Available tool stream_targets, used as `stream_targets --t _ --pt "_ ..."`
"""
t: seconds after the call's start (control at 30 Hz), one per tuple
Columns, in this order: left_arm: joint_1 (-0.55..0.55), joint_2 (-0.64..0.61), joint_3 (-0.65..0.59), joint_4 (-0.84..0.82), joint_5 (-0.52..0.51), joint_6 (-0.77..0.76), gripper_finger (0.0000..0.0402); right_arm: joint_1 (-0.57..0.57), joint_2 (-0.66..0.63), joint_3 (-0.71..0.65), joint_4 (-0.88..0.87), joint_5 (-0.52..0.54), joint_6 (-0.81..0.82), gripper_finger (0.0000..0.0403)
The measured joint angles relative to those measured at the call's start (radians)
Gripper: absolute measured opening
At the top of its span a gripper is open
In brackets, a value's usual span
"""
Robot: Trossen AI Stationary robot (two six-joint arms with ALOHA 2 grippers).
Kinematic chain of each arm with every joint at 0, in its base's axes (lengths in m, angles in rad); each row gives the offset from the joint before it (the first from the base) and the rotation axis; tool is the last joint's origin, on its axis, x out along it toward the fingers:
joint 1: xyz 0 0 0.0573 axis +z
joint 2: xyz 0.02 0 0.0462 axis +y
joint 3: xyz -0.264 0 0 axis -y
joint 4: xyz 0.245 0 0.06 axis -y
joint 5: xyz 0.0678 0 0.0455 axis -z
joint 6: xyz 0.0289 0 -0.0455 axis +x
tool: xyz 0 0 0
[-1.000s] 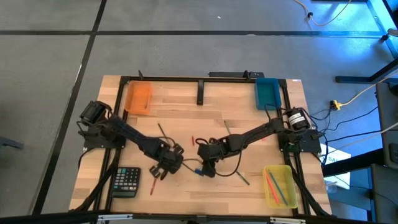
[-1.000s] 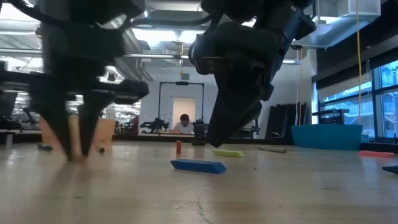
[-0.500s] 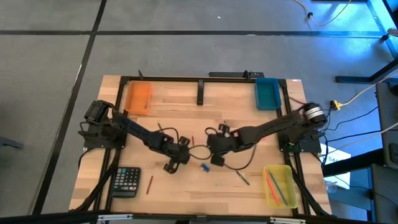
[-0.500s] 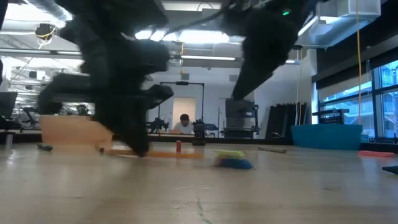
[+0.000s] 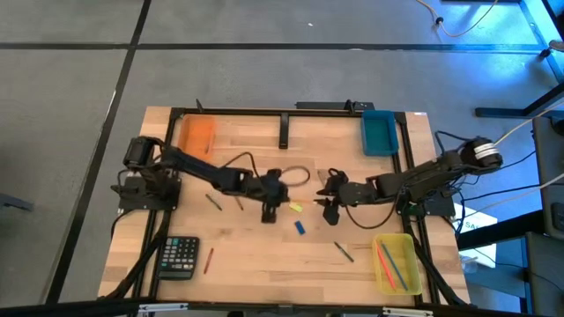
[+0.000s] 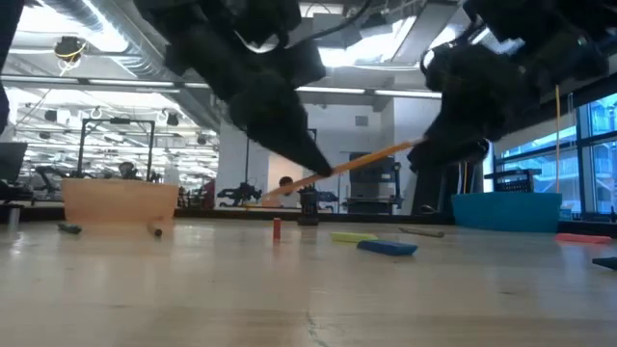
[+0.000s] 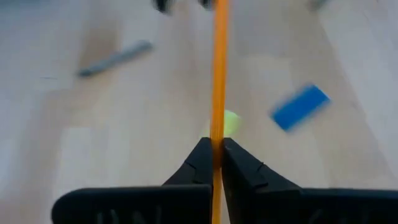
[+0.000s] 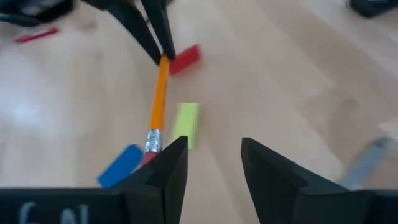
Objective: Sort crayons/erasers/pens/pencils in bins
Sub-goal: Put the yellow pencil into the yellow bin
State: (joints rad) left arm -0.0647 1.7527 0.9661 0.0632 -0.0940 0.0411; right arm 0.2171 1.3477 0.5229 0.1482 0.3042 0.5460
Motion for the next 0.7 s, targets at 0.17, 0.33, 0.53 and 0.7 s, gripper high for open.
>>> stream_targets --t 0.17,0.33,0.53,0.7 --pt "0.081 -0.001 0.0 0.14 0.033 -0.082 0.0007 0.003 -0.018 -0.081 0.105 0.066 -0.01 0.0154" --pt "0.16 -0.004 0.002 0.272 0.118 -0.153 0.0001 -0.03 -0.023 -0.111 0.294 0.076 -0.124 0.0154" --pt "0.238 -0.014 0.002 0.278 0.22 -0.147 0.0003 -0.093 -0.078 -0.11 0.339 0.076 -0.273 0.0154" --pt "0.268 -0.015 0.002 0.167 0.254 -0.137 0.0002 -0.199 -0.122 -0.084 0.201 -0.043 -0.184 0.0154"
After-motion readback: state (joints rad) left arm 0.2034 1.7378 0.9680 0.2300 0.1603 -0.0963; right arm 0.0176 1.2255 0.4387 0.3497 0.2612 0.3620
